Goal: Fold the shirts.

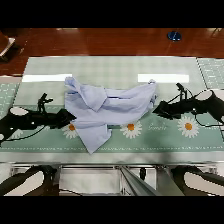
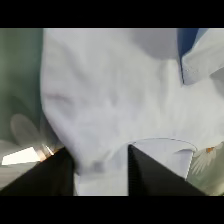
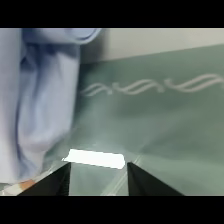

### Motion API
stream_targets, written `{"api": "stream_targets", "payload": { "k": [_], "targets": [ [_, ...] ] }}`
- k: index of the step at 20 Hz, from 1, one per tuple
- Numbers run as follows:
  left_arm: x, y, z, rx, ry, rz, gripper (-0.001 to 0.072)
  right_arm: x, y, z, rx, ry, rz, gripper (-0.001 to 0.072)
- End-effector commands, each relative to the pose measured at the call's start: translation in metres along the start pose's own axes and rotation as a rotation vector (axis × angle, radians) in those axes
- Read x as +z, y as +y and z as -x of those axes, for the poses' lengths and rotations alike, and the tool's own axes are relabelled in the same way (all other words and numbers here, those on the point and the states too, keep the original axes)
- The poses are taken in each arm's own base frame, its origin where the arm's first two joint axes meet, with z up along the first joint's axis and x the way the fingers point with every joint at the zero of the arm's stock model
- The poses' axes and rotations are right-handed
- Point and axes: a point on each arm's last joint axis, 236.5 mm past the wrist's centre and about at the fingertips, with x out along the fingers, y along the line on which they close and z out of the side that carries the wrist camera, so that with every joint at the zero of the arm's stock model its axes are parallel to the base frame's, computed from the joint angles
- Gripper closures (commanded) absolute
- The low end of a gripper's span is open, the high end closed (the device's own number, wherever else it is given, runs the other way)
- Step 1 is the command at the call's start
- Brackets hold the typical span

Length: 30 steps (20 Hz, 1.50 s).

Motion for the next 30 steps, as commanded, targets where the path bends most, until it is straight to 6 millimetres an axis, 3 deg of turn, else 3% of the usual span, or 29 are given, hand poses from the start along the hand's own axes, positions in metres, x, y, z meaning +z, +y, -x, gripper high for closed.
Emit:
{"api": "stream_targets", "payload": {
  "k": [1,4,11,14,15,17,18,21,23,25,26,28,30],
  "targets": [
    [-0.007,0.002,-0.020,0.016,0.022,-0.010,0.0677,-0.012,0.018,-0.020,0.021,0.028,0.008,0.0305],
    [-0.002,-0.001,-0.018,0.013,0.012,-0.022,0.0679,-0.005,0.029,-0.025,0.056,0.001,-0.016,0.0305],
    [0.005,-0.007,-0.016,0.005,-0.002,-0.031,0.0679,0.035,0.044,-0.030,0.108,-0.066,-0.059,0.0306],
    [0.003,-0.008,-0.016,0.002,0.005,-0.031,0.0679,0.053,0.059,-0.035,0.167,-0.054,-0.073,0.0307],
    [0.003,-0.008,-0.016,0.002,0.004,-0.031,0.0679,0.057,0.065,-0.036,0.192,-0.045,-0.072,0.0354],
    [0.003,-0.008,-0.016,0.002,0.004,-0.031,0.0679,0.062,0.076,-0.038,0.234,-0.029,-0.041,0.0622],
    [0.004,-0.008,-0.016,0.002,0.003,-0.032,0.0679,0.064,0.080,-0.036,0.243,-0.031,0.000,0.0693],
    [0.024,-0.030,-0.004,-0.027,-0.037,-0.083,0.0679,0.080,0.092,-0.011,0.213,-0.050,0.122,0.0694],
    [0.061,-0.082,0.029,-0.105,-0.137,-0.178,0.0679,0.111,0.120,0.043,0.169,-0.153,0.252,0.0694],
    [0.106,-0.167,0.095,-0.236,-0.336,-0.318,0.0679,0.143,0.163,0.124,0.124,-0.332,0.401,0.0694],
    [0.123,-0.214,0.141,-0.294,-0.458,-0.412,0.0679,0.151,0.190,0.176,0.101,-0.441,0.486,0.0694],
    [0.128,-0.293,0.238,-0.367,-0.678,-0.597,0.0679,0.143,0.233,0.277,0.054,-0.648,0.620,0.0694],
    [0.105,-0.349,0.324,-0.379,-0.866,-0.781,0.0679,0.105,0.259,0.353,0.018,-0.795,0.715,0.0694]
  ]
}}
